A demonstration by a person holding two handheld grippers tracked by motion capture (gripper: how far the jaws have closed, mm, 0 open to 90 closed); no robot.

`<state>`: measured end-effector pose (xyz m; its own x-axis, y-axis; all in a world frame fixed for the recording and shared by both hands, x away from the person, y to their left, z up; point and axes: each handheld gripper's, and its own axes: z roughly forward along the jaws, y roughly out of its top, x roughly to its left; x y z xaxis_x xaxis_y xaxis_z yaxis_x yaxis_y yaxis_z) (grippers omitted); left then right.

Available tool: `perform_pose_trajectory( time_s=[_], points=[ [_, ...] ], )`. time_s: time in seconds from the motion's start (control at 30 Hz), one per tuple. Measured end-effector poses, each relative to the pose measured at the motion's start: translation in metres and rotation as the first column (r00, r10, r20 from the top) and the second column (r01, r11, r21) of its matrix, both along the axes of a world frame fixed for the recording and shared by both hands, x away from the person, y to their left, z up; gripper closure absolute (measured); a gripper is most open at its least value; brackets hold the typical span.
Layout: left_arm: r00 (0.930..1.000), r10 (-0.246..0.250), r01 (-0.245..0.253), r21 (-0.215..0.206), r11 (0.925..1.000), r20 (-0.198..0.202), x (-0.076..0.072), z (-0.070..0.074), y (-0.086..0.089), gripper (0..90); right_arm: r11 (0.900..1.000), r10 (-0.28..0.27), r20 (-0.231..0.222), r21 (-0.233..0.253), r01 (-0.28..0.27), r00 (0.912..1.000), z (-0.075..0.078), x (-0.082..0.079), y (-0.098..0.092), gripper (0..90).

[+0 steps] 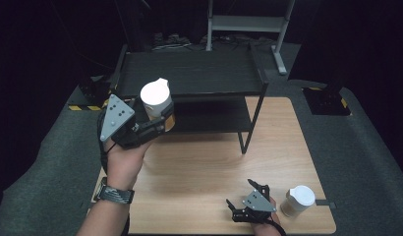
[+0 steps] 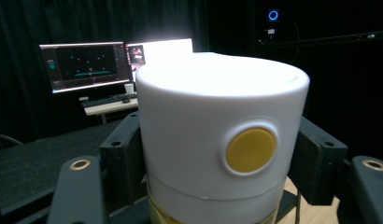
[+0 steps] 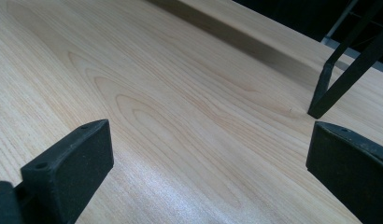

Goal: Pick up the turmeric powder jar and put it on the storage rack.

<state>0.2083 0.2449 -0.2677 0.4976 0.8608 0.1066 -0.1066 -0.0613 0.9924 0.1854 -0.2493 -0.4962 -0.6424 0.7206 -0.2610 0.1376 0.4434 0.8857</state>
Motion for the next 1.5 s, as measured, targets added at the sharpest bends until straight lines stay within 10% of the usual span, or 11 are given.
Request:
perform_pose_trajectory(
  time_s=[1.5],
  points=[
    [0.9952, 0.094, -0.092, -0.049, 0.9945, 0.029, 0.068, 0.042, -0.025, 30.7, 1.000, 0.006, -0.002, 0.023, -0.006, 1.0000, -0.001, 0.001, -0.004, 0.1]
  ],
)
